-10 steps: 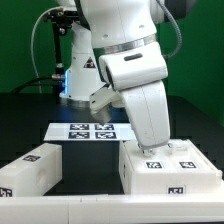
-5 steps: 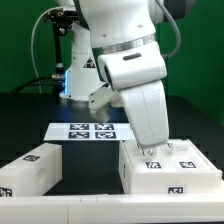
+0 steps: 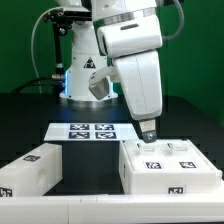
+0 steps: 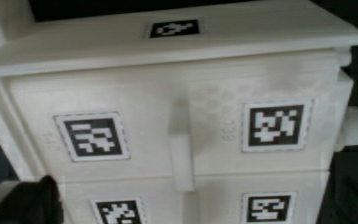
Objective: Assemble cabinet
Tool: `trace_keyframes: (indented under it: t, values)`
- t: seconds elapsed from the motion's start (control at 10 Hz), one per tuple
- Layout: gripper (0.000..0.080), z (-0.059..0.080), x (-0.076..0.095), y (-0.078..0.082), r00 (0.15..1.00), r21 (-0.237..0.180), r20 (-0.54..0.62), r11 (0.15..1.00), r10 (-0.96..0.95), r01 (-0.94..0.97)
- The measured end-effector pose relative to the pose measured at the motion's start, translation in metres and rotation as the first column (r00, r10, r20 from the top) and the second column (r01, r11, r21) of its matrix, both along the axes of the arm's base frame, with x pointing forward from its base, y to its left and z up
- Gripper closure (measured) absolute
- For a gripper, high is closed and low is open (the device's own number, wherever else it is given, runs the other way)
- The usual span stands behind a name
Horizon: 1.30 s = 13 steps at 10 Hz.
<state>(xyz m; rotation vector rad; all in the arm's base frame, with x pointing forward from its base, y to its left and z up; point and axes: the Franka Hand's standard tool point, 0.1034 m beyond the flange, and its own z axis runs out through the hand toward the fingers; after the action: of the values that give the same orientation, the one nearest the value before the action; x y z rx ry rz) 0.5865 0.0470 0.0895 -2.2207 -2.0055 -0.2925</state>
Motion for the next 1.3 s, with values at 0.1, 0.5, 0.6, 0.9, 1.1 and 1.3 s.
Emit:
trace_keyframes:
  t: [0.1, 0.5, 0.6, 0.9, 1.1, 1.3]
  values:
    - [0.0004, 0.0, 0.0, 0.0, 1.0, 0.0, -0.001, 1.0, 0.0, 0.0]
    - [0.0002, 0.01, -0.005, -0.011, 0.994, -0.016, 0.05, 0.995, -0.1, 0.101]
    - [0.0002, 0.014, -0.018, -0.013, 0.977, -0.018, 0.048, 0.978, -0.208, 0.209]
    - [0.0002, 0.01, -0.034, -0.01, 0.946, -0.015, 0.045, 0.946, -0.322, 0.322]
    - [0.0002, 0.005, -0.035, -0.02, 0.903, -0.005, 0.015, 0.903, -0.429, 0.429]
    - [0.0002, 0.004, -0.035, -0.019, 0.86, 0.0, -0.008, 0.86, -0.51, 0.51]
